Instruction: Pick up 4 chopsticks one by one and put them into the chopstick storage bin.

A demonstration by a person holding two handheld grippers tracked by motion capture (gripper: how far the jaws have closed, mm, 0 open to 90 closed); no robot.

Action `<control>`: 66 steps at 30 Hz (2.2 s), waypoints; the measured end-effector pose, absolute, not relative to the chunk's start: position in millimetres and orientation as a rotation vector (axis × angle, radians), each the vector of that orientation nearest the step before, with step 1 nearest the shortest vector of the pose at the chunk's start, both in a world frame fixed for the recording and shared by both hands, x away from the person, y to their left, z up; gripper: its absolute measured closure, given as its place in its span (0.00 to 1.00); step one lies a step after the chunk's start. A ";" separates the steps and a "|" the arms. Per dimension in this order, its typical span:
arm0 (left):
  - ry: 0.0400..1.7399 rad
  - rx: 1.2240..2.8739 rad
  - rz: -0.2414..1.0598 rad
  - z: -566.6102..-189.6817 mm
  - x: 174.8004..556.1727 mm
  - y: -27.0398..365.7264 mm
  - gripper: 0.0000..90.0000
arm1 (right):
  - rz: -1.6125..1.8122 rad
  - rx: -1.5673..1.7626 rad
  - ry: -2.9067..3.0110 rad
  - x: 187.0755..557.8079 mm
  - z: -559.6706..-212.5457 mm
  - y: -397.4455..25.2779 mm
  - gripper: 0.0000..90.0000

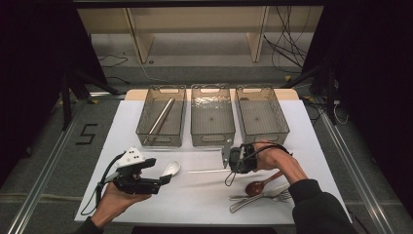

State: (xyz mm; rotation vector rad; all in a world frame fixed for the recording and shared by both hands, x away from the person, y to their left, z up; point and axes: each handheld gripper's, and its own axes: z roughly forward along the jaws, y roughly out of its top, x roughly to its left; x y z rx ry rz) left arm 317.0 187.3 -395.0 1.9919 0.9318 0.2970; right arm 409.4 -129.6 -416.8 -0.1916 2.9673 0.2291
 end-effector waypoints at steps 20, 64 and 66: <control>0.785 2.219 0.241 -378.0 338.1 136.3 0.23 | 0.308 -0.248 2.822 362.3 -384.6 -106.3 0.95; 0.453 2.624 -0.009 -396.3 346.5 80.7 0.93 | 0.332 -0.471 2.738 347.6 -388.1 -90.0 0.95; 0.451 2.612 -0.014 -396.3 346.0 81.6 0.94 | 0.324 -0.439 2.768 345.2 -387.9 -91.6 0.95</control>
